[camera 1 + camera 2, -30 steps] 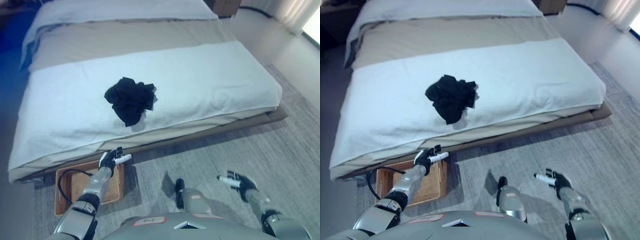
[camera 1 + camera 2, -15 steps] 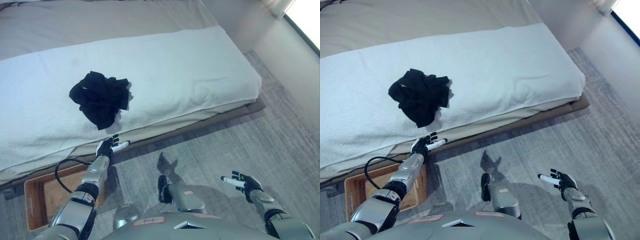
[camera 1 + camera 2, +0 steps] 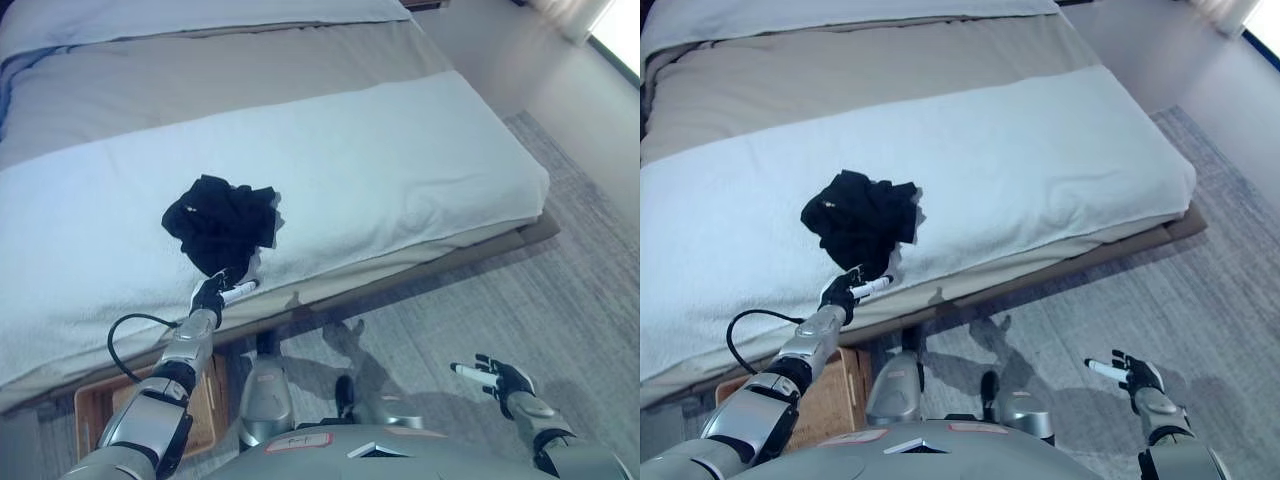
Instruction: Put the clothes on the bed into the basket.
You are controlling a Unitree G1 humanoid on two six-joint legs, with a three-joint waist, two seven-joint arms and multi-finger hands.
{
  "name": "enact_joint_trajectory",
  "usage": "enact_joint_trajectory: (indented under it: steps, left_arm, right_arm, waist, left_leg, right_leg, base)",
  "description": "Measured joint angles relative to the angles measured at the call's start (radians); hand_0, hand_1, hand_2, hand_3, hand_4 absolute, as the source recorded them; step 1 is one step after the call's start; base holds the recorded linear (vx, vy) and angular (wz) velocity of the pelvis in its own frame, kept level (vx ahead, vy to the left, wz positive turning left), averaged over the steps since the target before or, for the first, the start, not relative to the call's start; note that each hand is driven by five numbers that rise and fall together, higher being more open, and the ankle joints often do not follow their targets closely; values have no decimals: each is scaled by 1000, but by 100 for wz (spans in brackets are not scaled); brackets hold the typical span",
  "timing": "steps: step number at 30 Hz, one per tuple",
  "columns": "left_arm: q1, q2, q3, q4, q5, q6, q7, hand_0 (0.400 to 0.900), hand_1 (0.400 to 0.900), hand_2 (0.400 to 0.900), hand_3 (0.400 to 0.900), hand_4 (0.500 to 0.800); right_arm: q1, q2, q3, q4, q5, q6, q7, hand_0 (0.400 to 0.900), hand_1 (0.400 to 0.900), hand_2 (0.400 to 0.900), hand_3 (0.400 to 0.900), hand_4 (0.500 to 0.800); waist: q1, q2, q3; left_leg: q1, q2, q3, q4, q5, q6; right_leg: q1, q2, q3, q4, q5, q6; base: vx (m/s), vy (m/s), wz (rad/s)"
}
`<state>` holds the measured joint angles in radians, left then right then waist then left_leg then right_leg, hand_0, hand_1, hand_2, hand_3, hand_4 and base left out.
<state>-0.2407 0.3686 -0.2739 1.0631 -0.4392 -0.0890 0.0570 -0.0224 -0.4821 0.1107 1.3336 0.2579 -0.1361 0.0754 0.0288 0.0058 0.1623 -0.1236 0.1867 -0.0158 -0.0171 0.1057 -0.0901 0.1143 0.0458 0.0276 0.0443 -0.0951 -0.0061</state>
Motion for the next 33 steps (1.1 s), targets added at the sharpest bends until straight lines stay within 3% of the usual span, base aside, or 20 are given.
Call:
enact_joint_trajectory:
  steps: [4, 7, 14, 17, 20, 24, 26, 27, 30, 33]
  left_arm:
    - [17, 28, 26, -18, 0, -1, 1, 900, 900, 900, 900, 800]
    - [13, 45, 34, -63, -5, -6, 3, 900, 900, 900, 900, 800]
    - [44, 72, 65, -163, -9, -14, 16, 900, 900, 900, 900, 800]
    - [54, 74, 65, -177, -9, -14, 16, 900, 900, 900, 900, 800]
    - [55, 74, 63, -187, -8, -14, 15, 900, 900, 900, 900, 800]
    - [54, 74, 57, -197, -8, -14, 11, 900, 900, 900, 900, 800]
    - [52, 76, 51, -199, -8, -13, 9, 900, 900, 900, 900, 800]
    - [50, 76, 47, -198, -8, -13, 10, 900, 900, 900, 900, 800]
    - [45, 83, 47, -192, -7, -13, 12, 900, 900, 900, 900, 800]
    - [17, 80, 36, -119, 12, -12, 23, 900, 900, 900, 900, 800]
  right_arm:
    - [11, -3, -1, -12, -1, -1, 12, 900, 900, 900, 900, 800]
    - [-3, -1, -2, -23, -13, -1, 16, 900, 900, 900, 900, 800]
    - [-85, -2, -2, -81, -20, 0, 20, 900, 900, 900, 900, 800]
    - [-103, -2, -1, -85, -21, 0, 23, 900, 900, 900, 900, 800]
    - [-108, -3, -1, -86, -22, 1, 25, 900, 900, 900, 900, 800]
    - [-73, -4, -1, -86, -21, 3, 26, 900, 900, 900, 900, 800]
    - [-57, -4, 0, -86, -20, 3, 27, 900, 900, 900, 900, 800]
    - [-50, -5, -1, -85, -20, 3, 31, 900, 900, 900, 900, 800]
    - [-44, -2, 0, -82, -20, 4, 44, 900, 900, 900, 900, 800]
    - [-33, 1, 0, -72, -21, 4, 47, 900, 900, 900, 900, 800]
  waist:
    - [0, -64, -23]
    - [8, -77, -30]
    - [62, -69, -50]
    - [64, -85, -66]
    - [61, -80, -74]
    - [54, -86, -70]
    - [25, -59, -45]
    - [28, -47, -36]
    - [0, -24, -22]
    - [-29, -29, -18]
  left_leg:
    - [37, -78, 48, -16, 60, 31]
    - [32, -123, 60, -12, 36, 53]
    - [-26, -144, 124, 69, -34, 72]
    - [-28, -162, 130, 66, -49, 100]
    - [4, -169, 134, 29, -49, 121]
    - [61, -209, 110, 28, -79, 169]
    - [95, -214, 67, 33, -75, 196]
    - [114, -216, 64, 22, -95, 210]
    - [129, -232, 32, 8, -90, 222]
    - [148, -241, -7, -2, -96, 210]
  right_leg:
    - [10, -79, 38, 7, -30, 51]
    - [25, -142, 31, -26, -30, 74]
    - [-25, -180, 80, -23, -41, 93]
    - [-46, -197, 67, 15, -41, 104]
    - [-138, -193, 22, 223, -40, 137]
    - [-229, -225, 29, 518, -7, 154]
    - [-240, -218, 45, 608, 56, 163]
    - [-272, -227, 41, 654, 55, 147]
    - [-306, -269, 46, 551, 40, 147]
    - [-301, -272, 45, 283, 48, 174]
  base:
    - [209, 146, -17]
    - [306, 252, -36]
    - [181, 133, -18]
    - [164, 160, 6]
    - [137, 219, 23]
    - [169, 156, 40]
    - [218, 32, 25]
    - [252, -25, 36]
    - [265, -95, 46]
    - [251, -171, 54]
